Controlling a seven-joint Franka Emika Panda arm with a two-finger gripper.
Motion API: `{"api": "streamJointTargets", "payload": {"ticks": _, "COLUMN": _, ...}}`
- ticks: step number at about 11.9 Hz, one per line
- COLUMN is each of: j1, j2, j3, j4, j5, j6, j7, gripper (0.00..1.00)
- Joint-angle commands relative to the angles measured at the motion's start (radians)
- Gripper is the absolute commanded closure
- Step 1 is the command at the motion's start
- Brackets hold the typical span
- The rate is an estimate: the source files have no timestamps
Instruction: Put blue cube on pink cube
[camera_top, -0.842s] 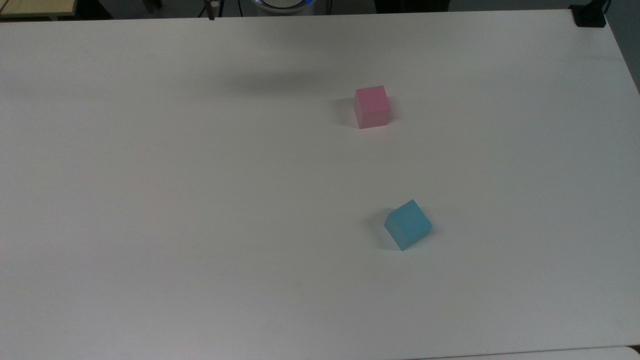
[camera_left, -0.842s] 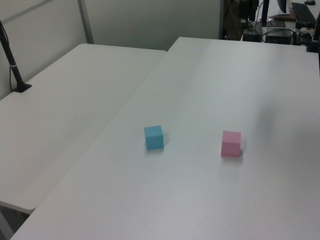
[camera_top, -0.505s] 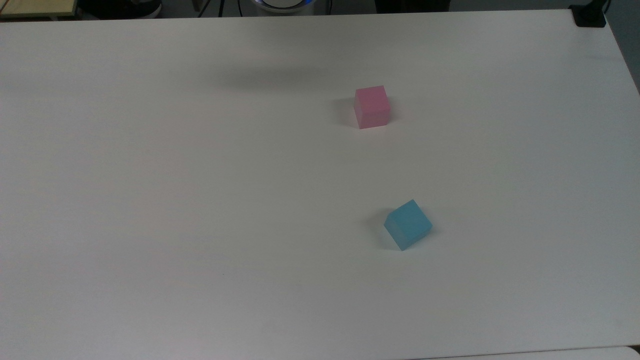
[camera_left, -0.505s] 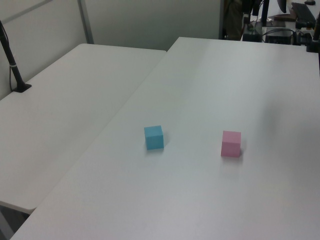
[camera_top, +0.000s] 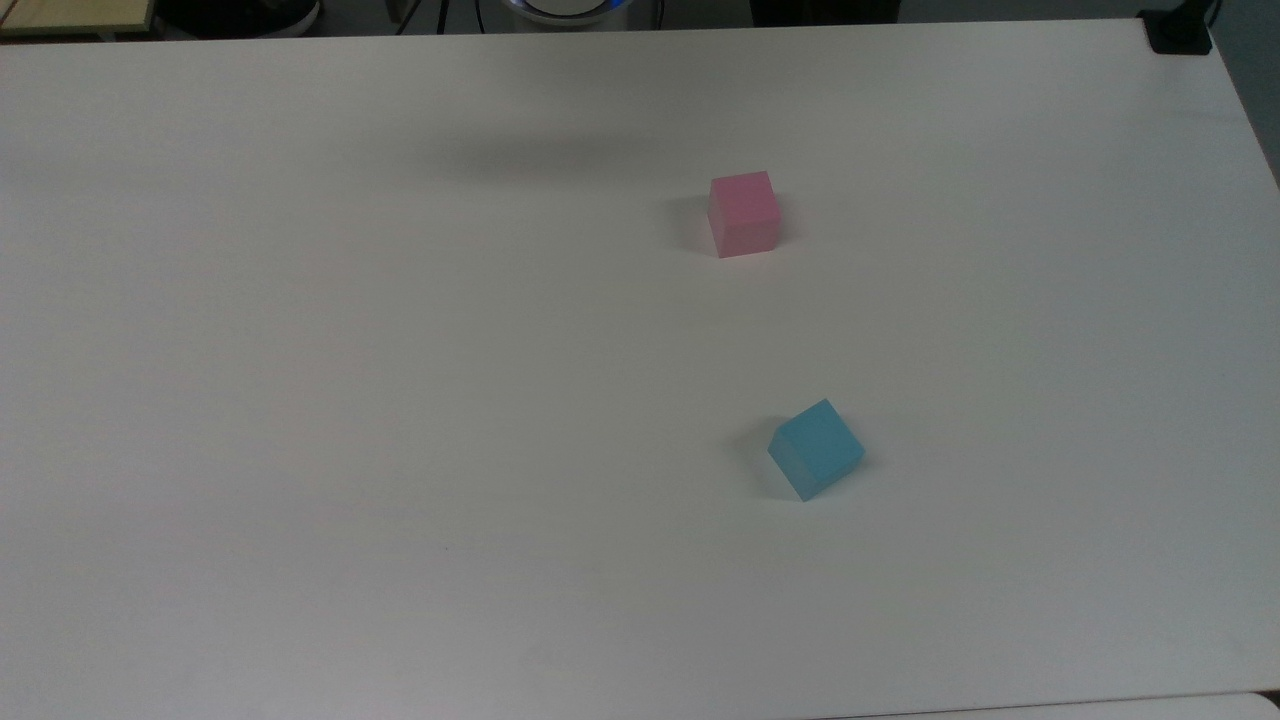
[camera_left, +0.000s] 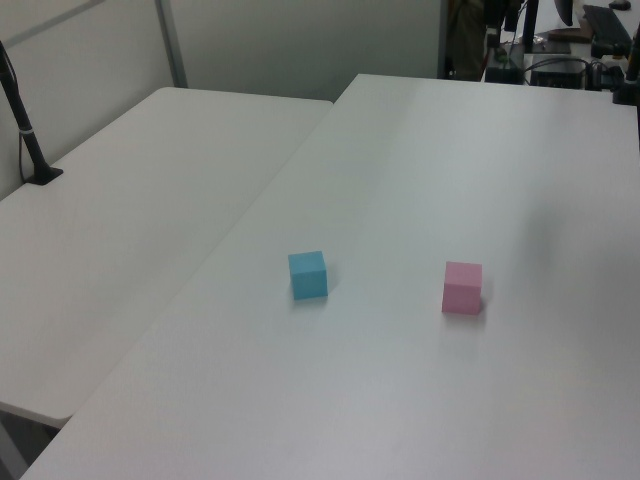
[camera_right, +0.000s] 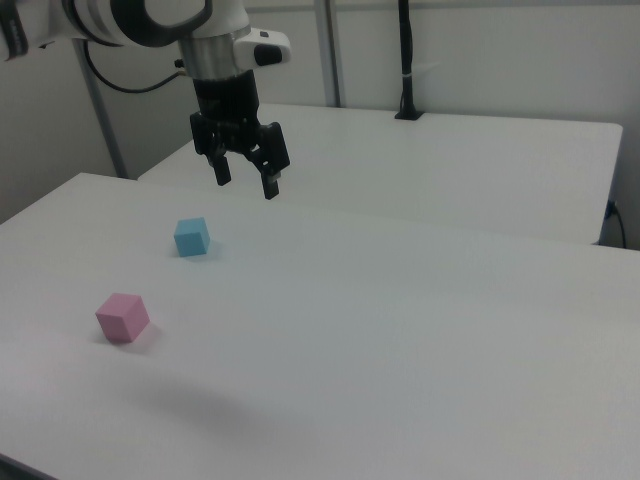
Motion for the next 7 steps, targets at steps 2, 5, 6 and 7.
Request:
{"api": "streamJointTargets", "payload": {"ticks": 2, "j1": 0.028, "j2": -0.003, "j3": -0.015, "j4": -0.006, "j5": 0.003, "j6": -0.006, "j7": -0.011, "gripper": 0.00}}
{"api": "streamJointTargets", "payload": {"ticks": 5, "j1": 0.040, "j2": 0.026, "j3": -0.006, "j4": -0.006, "j5": 0.016, "j6": 0.036, "j7": -0.014, "gripper": 0.00}}
{"api": "streamJointTargets", "payload": {"ticks": 6, "j1": 0.048, "j2": 0.029, "j3": -0.001, "j4": -0.006, "j5": 0.016, "j6": 0.038, "j7": -0.017, "gripper": 0.00}}
{"api": "streamJointTargets", "payload": {"ticks": 7, "j1": 0.068, "j2": 0.048, "j3": 0.031, "j4": -0.007, "j5": 0.016, "j6": 0.038, "j7": -0.024, "gripper": 0.00}}
